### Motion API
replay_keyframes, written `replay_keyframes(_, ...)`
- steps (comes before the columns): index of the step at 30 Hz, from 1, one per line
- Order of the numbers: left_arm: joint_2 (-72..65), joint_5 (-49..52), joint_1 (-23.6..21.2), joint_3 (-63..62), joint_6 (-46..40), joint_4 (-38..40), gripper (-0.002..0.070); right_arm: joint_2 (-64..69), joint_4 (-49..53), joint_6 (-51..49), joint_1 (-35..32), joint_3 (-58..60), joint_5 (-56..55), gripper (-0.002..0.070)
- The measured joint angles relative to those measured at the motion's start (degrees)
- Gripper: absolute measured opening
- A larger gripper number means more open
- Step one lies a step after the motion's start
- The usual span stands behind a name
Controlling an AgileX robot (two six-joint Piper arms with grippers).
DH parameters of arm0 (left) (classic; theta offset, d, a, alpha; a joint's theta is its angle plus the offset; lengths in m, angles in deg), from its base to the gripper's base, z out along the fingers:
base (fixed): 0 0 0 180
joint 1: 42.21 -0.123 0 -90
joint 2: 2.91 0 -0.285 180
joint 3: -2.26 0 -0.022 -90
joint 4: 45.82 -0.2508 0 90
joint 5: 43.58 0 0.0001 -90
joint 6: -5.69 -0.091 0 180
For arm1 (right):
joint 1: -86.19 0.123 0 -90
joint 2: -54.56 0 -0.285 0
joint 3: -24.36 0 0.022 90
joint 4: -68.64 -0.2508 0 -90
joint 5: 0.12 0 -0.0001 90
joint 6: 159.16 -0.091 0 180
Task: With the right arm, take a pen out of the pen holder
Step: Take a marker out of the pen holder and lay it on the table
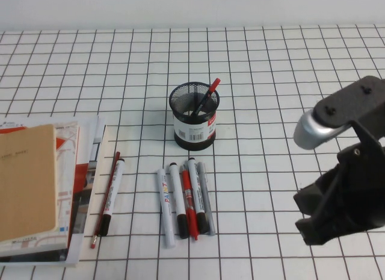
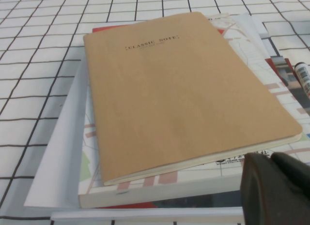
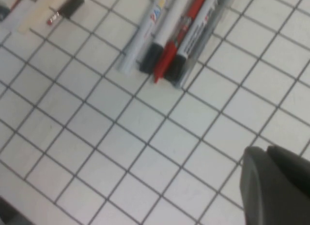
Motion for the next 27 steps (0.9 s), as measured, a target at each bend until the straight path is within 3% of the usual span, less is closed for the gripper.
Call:
replay_keyframes(6, 0.0, 0.0, 0.0, 0.0, 0.0, 0.0, -0.0004, -0.8, 0.6, 0.0, 0.0, 0.0, 5.8, -0.0015)
replay_keyframes(15, 0.0, 0.0, 0.0, 0.0, 0.0, 0.0, -0.0004, -2.3, 6.1, 0.1, -0.9, 1.5, 4.9, -0.0015)
replay_keyframes(21, 0.0, 0.0, 0.0, 0.0, 0.0, 0.0, -0.0004, -9.7, 6.9, 0.2, -10.3, 12.5, -6.9, -0.0015)
replay_keyframes(27, 0.0, 0.0, 0.0, 0.0, 0.0, 0.0, -0.0004, -20.5, 7.2, 1.5, -25.1, 31.7, -25.5, -0.0015)
